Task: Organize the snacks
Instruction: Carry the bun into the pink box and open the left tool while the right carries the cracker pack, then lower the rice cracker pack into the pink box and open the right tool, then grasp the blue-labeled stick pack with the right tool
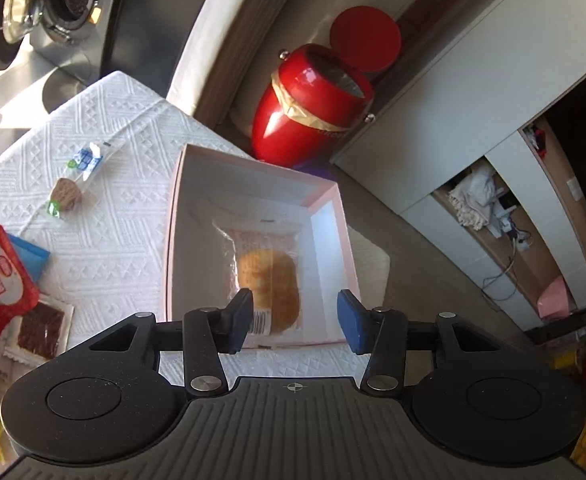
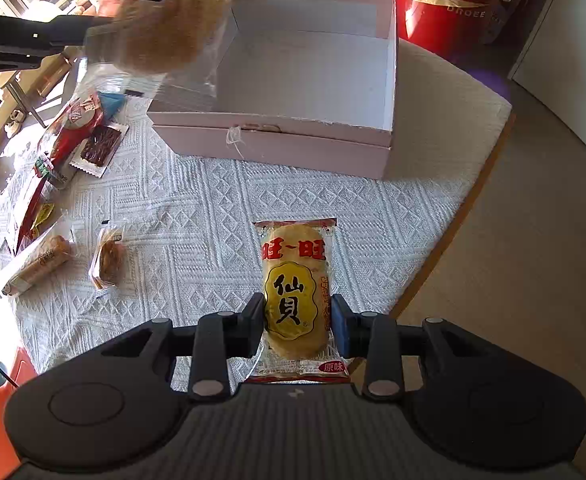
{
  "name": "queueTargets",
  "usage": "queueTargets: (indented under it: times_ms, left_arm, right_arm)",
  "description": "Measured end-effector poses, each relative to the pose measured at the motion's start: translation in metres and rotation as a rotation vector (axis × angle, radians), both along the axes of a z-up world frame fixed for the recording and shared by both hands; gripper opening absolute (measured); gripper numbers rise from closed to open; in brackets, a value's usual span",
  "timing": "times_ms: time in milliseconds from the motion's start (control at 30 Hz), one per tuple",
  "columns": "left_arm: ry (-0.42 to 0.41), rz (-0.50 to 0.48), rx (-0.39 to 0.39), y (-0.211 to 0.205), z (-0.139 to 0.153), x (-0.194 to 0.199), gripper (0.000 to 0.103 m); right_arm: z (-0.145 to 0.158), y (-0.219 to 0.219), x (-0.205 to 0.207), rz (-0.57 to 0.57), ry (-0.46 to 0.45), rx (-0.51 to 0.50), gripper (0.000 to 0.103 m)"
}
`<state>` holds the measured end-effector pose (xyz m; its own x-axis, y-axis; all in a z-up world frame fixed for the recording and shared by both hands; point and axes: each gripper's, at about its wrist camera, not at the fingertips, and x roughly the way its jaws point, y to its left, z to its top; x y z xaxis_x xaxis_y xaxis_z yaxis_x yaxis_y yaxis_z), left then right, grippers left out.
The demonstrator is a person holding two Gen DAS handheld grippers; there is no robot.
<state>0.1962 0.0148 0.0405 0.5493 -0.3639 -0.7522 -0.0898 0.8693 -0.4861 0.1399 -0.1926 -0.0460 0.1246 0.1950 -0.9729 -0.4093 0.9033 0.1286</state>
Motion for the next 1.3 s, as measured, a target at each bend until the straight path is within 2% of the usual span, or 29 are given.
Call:
queueTargets:
  times_ms: [100,200,367,433,467,567,700,767,867,1033,1167,1300]
  left_arm:
    - [-0.017,0.013,0.046,0.005,0.005,-0.022,0.051]
    - [0.045,0.064,0.083,0.021,-0.011,-0.042,0.051]
    - [0.161,0.146,0.076,0.048,-0.042,-0.081,0.051]
    - [0.196,0.175,0.077,0.058,-0.051,-0.096,0.051]
    - [0.209,0.187,0.080,0.061,-0.054,-0.102,0.051]
    - [0.234,0.231,0.094,0.074,-0.060,-0.120,0.051]
    - [0.254,0.303,0.099,0.091,-0.065,-0.139,0.051]
    - [0.254,0.339,0.100,0.101,-0.065,-0.149,0.051]
    - [0.257,0.396,0.119,0.117,-0.059,-0.162,0.051]
    - [0.275,0.519,0.136,0.148,-0.051,-0.198,0.051]
    - [0.308,0.630,0.116,0.168,-0.054,-0.232,0.051]
    - [0.327,0.670,0.084,0.173,-0.059,-0.254,0.051]
  right_arm:
    - [0.007,0.006,0.005,0.013,-0.017,0.019,0.034]
    - [0.017,0.012,0.018,0.015,-0.043,0.049,0.034]
    - [0.046,0.034,0.068,-0.015,-0.224,0.083,0.035]
    - [0.052,0.046,0.090,-0.025,-0.291,0.072,0.041]
    - [0.053,0.053,0.099,-0.018,-0.308,0.065,0.048]
    - [0.052,0.072,0.110,0.048,-0.328,0.041,0.050]
    - [0.043,0.097,0.117,0.098,-0.233,0.064,0.054]
    - [0.034,0.123,0.121,0.122,-0.175,0.091,0.056]
    - [0.019,0.176,0.130,0.184,-0.151,0.099,0.066]
    - [-0.008,0.265,0.149,0.306,-0.147,0.052,0.069]
    - [-0.037,0.320,0.173,0.263,-0.153,-0.003,0.070]
    - [-0.074,0.343,0.189,0.168,-0.134,-0.121,0.070]
